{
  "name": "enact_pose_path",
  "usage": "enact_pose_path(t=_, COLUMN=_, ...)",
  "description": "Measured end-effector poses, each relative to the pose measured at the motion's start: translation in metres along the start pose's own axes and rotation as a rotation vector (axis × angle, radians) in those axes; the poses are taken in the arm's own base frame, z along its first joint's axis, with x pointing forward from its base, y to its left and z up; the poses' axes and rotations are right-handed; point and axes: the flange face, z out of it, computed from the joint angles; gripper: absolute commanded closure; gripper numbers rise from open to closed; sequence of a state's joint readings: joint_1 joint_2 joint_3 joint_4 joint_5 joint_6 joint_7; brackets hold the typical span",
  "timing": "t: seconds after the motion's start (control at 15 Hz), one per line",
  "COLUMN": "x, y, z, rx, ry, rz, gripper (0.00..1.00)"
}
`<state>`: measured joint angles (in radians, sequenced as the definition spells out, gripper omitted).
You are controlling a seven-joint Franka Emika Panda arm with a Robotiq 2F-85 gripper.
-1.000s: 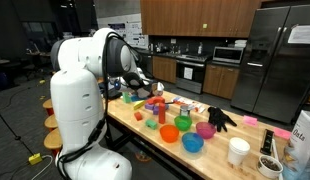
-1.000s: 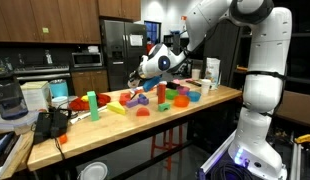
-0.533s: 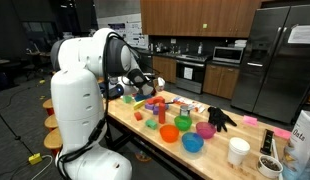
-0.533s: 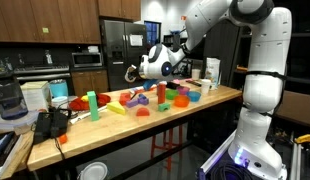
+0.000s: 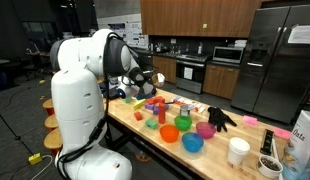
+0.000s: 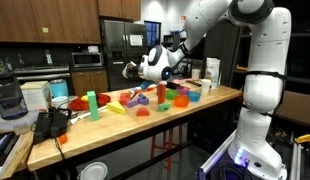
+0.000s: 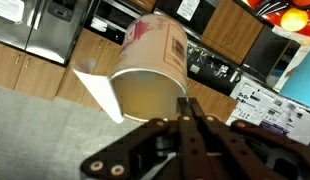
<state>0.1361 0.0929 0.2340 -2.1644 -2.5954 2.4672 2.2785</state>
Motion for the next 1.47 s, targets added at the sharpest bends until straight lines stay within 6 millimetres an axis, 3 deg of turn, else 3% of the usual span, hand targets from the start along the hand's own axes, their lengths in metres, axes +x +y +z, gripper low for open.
enact_pose_path(t=0.93, x=0.013, y=-0.033, z=-0.012, rx=0.056, ry=0.03, rz=-0.013, gripper=0.97)
enact_pose_path(t=1.47, x=0.013, y=-0.034, z=-0.012, rx=0.059, ry=0.029, rz=-0.015, gripper=0.99)
